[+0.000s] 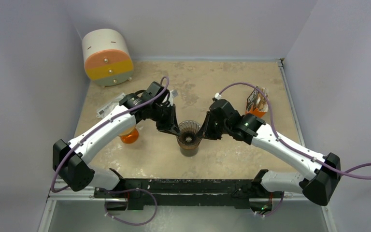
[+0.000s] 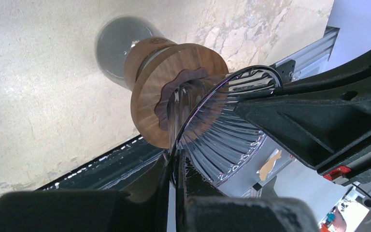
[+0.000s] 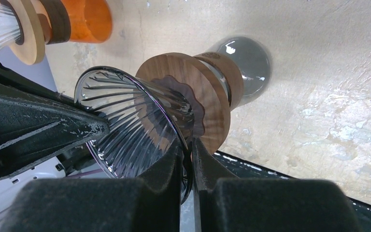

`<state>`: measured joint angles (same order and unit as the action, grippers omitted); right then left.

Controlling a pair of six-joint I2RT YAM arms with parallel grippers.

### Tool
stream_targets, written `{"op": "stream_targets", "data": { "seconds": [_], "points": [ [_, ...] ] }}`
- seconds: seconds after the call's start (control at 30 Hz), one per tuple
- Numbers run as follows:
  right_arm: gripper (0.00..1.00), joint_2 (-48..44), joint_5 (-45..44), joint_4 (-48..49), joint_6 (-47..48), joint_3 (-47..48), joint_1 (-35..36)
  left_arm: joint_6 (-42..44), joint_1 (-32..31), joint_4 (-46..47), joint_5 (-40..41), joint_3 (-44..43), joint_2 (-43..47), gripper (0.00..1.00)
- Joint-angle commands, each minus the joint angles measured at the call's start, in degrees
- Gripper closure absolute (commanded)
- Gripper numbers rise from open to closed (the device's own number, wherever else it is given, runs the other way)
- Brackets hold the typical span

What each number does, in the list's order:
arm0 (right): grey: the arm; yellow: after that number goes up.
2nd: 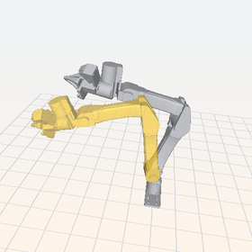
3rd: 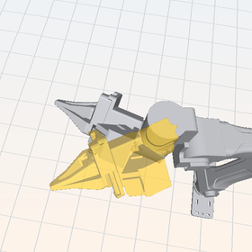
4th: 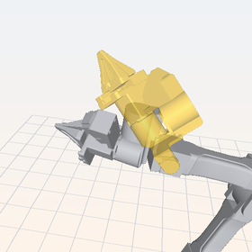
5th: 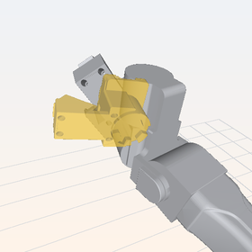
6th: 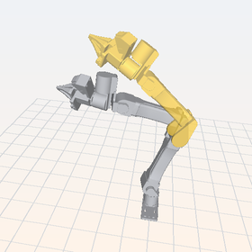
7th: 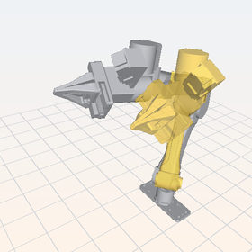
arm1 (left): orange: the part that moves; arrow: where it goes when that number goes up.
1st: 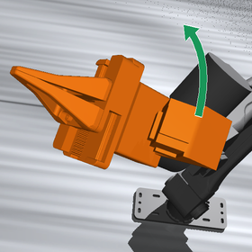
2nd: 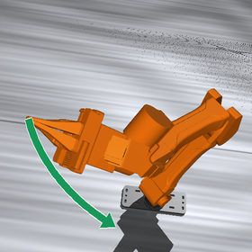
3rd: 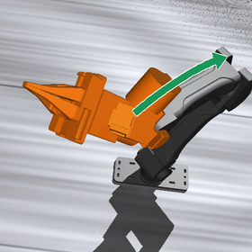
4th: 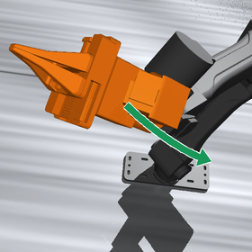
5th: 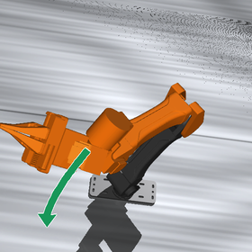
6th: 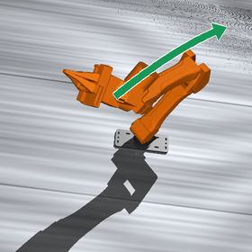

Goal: Place the coffee filter in the dripper
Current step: Place the coffee dripper in the dripper holder.

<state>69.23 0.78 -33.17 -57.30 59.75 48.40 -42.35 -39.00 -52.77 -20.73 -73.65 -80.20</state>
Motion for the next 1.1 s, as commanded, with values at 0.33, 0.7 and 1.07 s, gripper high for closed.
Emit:
{"op": "stream_targets", "data": {
  "seconds": [0.33,0.7,1.07],
  "points": [
    [1.00,6.0,3.6,-2.7,1.7,-2.4,1.0,3.0,-0.4,2.4,0.5,7.4,-3.2,1.00],
    [0.98,4.8,0.9,-5.4,2.5,1.7,1.0,4.0,-0.4,0.8,-0.5,3.0,-3.6,0.93],
    [0.84,4.3,-0.1,-6.6,2.8,4.6,0.9,4.5,-0.4,-0.7,-1.2,-0.5,-3.4,0.86]
  ]
}}
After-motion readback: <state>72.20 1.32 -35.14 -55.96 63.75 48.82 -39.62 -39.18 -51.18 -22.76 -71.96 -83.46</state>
